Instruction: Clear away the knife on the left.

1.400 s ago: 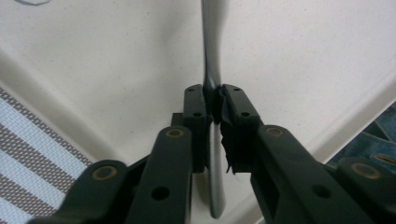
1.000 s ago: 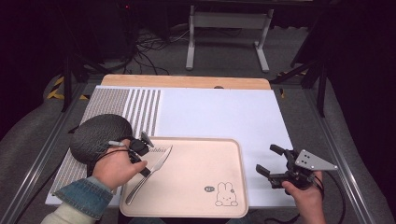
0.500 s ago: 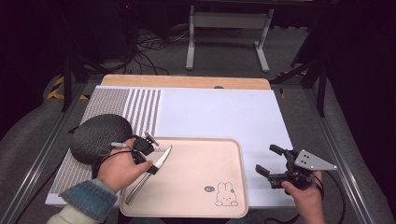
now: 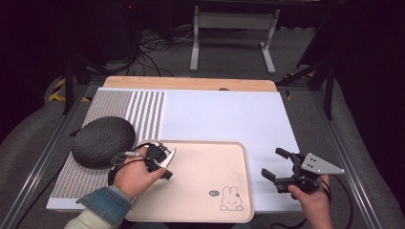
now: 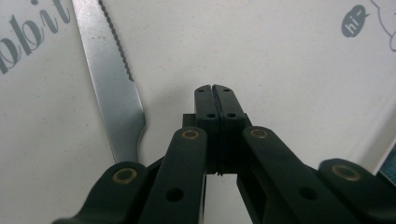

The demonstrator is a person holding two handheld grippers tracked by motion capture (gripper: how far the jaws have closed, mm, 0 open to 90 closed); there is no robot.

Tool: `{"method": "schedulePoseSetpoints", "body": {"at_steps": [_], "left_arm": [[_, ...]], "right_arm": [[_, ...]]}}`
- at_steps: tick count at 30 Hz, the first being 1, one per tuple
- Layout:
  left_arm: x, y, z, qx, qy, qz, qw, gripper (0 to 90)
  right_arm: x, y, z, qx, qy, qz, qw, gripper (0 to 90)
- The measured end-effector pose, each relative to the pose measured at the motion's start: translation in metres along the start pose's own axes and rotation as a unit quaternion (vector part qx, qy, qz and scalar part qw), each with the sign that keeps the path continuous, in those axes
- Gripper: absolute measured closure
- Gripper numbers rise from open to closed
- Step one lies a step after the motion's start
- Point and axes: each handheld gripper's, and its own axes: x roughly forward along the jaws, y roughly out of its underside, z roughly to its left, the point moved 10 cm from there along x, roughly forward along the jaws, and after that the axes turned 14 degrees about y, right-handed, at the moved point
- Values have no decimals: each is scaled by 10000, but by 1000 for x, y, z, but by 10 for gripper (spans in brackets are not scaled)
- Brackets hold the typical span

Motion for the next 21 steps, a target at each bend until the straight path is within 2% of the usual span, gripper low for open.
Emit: {"method": "schedulePoseSetpoints", "body": {"at_steps": [18, 21], "left_arm": [[4, 4, 12, 15, -160, -89, 9998, 900], [1, 4, 16, 89, -338, -77, 9994, 900]], "right_arm": [[0, 1, 0, 17, -6, 31, 10000, 55], [0, 1, 1, 26, -14, 32, 10000, 54]]}}
